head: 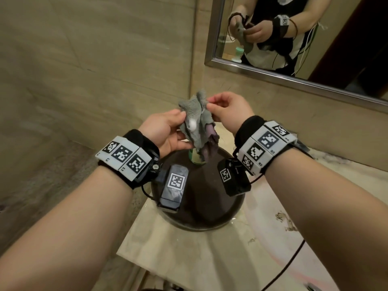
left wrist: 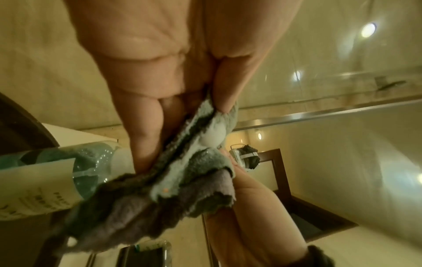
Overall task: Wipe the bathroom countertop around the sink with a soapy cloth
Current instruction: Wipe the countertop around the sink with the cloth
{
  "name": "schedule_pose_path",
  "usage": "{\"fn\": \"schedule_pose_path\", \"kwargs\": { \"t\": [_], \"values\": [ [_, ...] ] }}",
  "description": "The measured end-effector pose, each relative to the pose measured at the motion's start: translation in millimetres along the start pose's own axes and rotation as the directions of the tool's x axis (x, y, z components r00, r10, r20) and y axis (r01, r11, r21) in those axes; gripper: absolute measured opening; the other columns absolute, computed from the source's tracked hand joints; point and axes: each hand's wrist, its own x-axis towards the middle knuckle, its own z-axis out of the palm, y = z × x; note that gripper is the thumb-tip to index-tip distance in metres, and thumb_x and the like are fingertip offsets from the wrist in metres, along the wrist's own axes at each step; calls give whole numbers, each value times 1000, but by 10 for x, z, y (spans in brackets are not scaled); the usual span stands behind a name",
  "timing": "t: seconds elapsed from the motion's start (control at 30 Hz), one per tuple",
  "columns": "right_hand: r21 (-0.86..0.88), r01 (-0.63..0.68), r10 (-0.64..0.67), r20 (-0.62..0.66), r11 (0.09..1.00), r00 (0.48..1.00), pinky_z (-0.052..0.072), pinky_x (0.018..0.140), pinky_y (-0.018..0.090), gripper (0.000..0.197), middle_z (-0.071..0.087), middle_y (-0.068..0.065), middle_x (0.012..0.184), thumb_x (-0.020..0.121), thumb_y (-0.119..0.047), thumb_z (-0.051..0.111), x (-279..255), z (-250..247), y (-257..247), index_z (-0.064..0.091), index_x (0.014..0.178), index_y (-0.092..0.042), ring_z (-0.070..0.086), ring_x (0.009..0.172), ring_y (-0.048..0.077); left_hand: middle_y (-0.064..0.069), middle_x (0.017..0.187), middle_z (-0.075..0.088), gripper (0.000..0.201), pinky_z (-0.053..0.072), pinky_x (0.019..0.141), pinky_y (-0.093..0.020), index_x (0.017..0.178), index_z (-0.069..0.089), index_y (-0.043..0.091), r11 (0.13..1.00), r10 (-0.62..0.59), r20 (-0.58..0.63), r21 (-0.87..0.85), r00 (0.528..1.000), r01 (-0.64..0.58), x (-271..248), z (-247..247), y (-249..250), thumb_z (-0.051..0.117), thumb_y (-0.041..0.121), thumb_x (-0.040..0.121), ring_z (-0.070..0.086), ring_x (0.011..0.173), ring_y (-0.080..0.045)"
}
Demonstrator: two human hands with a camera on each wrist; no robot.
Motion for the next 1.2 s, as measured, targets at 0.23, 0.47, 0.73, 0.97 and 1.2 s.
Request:
{"fn": "schedule_pose_path", "kwargs": {
  "t": [0.23,0.47,0.73,0.97,1.2],
  "values": [
    [85,52,-65,162,995,985,54,74,24,23,59,-1,79,91,-3,56,-120,-116,-13,56,78,-22,58,73,13,-7,96,66,29,60,58,-42,104,53,18,997,10,-79,-71,997,-15,15,-92,53,25,21,104,70,74,-23],
    [-203,264,-214,238,943,947,52,84,31,14,60,-6,79,85,-11,65,-209,88,-147,61,80,-24,59,83,13,-11,94,66,33,58,65,-47,108,57,14,999,-29,23,-19,999,29,21,-38,49,26,25,102,70,74,-25],
    [-129,88,-77,91,988,993,55,85,35,12,58,-1,80,89,-10,60,-94,31,-16,60,81,-18,59,84,19,-11,94,72,34,60,66,-49,105,59,12,997,-28,41,-68,999,30,50,-104,68,26,23,103,74,75,-26],
    [-204,227,-198,154,952,968,49,81,25,8,59,-8,81,87,-13,62,-180,69,-35,64,95,-15,58,82,11,-11,96,66,32,59,64,-42,104,58,11,999,-34,28,-34,999,35,88,-51,4,27,20,102,69,76,-24],
    [-310,196,-190,49,930,981,45,80,23,6,54,-8,83,93,-12,53,-84,7,8,57,97,-15,52,85,10,-15,102,68,32,60,69,-45,108,57,10,991,44,37,-130,998,-38,127,-10,49,27,20,102,72,81,-28]
  ]
}}
